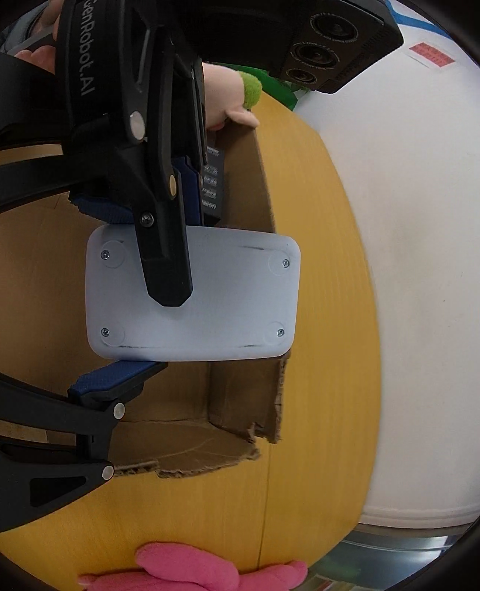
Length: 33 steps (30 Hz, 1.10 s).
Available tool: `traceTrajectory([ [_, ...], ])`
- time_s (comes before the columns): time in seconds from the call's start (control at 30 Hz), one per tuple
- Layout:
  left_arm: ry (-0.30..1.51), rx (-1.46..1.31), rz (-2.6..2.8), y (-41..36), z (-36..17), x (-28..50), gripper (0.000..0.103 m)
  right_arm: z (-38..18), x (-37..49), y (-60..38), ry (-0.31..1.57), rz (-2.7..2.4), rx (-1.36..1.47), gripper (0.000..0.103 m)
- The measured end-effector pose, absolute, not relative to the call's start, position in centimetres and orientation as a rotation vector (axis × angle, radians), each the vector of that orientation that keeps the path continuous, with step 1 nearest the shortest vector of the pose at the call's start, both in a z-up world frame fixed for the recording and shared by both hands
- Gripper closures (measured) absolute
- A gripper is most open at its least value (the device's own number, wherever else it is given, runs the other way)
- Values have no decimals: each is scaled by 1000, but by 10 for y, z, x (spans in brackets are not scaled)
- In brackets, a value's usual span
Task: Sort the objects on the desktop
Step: 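Lower the power bank into the box and open the right gripper, then withdraw the right gripper from the box toward the black sunglasses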
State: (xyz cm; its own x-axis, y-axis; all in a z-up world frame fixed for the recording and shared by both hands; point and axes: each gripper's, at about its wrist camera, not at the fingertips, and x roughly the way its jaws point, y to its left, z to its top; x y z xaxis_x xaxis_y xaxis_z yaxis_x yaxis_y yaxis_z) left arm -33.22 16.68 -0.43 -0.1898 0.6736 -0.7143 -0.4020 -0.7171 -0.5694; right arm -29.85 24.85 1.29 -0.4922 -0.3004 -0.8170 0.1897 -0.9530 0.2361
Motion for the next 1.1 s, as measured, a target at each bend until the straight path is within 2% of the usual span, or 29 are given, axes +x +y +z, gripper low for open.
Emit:
traceTrajectory([
  [0.2,-410,-1450,1905,172,-35,-342,79,-14,-294,241,-103,-2489,1503,33],
  [0.4,-417,-1523,1918,172,-41,-351,77,-20,-299,230,-39,-2511,1529,33],
  [0.63,-372,-1581,1953,175,-35,-349,73,-16,-288,225,18,-2503,1540,26],
  [0.77,-322,-1537,2005,174,-8,-336,71,0,-272,223,47,-2504,1498,16],
  [0.87,-273,-1428,2079,164,29,-319,61,16,-254,226,75,-2559,1477,0],
  [0.93,-240,-1336,2170,153,60,-302,54,29,-237,230,57,-2582,1439,0],
  [1.07,-96,-1119,2371,130,115,-244,53,60,-195,232,18,-2625,1354,0],
  [1.1,-43,-1057,2419,124,128,-224,49,70,-179,231,49,-2650,1325,0],
])
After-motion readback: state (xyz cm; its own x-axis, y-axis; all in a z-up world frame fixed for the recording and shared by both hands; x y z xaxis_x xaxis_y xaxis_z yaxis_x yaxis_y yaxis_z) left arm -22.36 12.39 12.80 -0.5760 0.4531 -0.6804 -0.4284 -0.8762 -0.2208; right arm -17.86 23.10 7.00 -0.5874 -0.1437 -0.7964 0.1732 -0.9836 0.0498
